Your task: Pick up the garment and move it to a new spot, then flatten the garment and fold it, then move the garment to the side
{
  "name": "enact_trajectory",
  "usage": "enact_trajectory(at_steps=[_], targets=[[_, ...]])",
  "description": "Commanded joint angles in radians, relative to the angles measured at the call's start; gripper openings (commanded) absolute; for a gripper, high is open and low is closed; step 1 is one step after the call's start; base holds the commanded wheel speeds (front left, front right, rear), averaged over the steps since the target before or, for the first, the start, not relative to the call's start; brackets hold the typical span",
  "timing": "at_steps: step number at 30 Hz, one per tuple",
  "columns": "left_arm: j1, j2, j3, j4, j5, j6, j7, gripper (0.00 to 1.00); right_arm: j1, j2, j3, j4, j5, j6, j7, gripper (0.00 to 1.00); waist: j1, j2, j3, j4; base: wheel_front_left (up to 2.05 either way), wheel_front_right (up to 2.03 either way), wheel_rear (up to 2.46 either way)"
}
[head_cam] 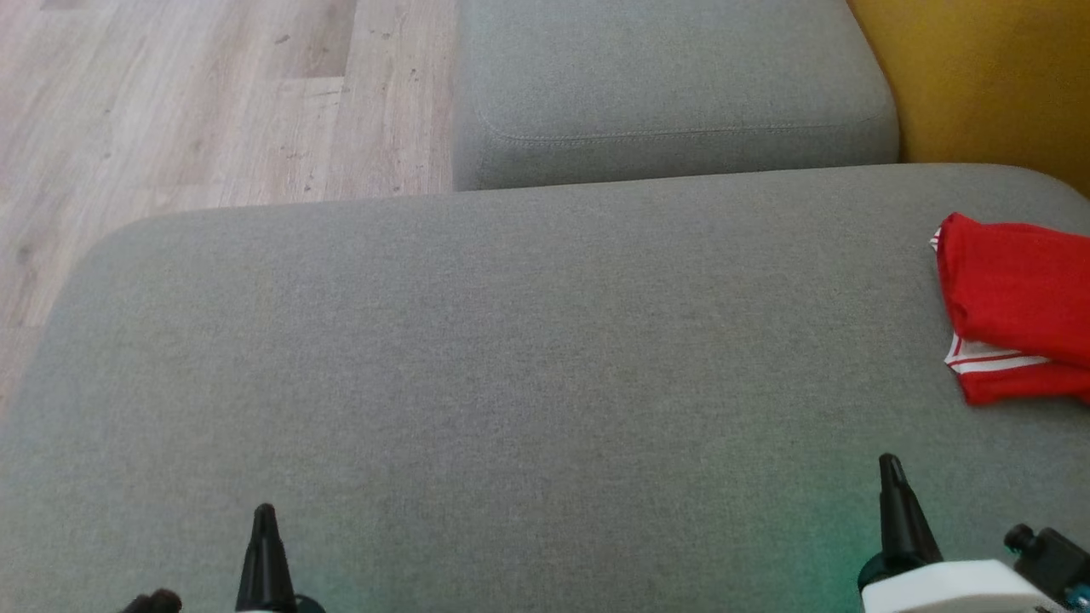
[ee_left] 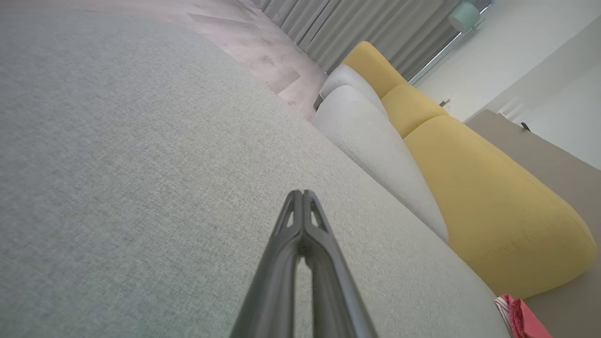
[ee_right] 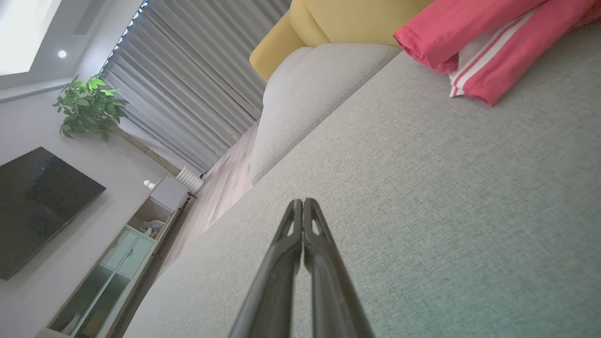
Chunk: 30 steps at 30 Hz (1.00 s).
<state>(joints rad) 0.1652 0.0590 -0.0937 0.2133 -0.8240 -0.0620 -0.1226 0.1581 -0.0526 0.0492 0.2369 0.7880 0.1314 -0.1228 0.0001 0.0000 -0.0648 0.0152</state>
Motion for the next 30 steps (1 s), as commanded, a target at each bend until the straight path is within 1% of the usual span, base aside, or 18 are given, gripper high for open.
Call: enact_trajectory(at_steps=[1,30], targets=[[-0.057,0.014,0.027,-0.025,-0.025,-0.006,0.008,0.00,-0.058,-0.021,0.000,-0.027,0.029,0.000,0.005,0.00,-0.0001,0.0000,0.001,0.000,0.00,0.00,0.00],[-0.145,0.015,0.088,-0.002,-0.353,-0.032,0.091,0.00,-0.143,-0.025,-0.049,-0.014,0.374,-0.001,0.086,0.00,-0.0001,0.0000,0.029,-0.006,0.00,0.00,0.00]])
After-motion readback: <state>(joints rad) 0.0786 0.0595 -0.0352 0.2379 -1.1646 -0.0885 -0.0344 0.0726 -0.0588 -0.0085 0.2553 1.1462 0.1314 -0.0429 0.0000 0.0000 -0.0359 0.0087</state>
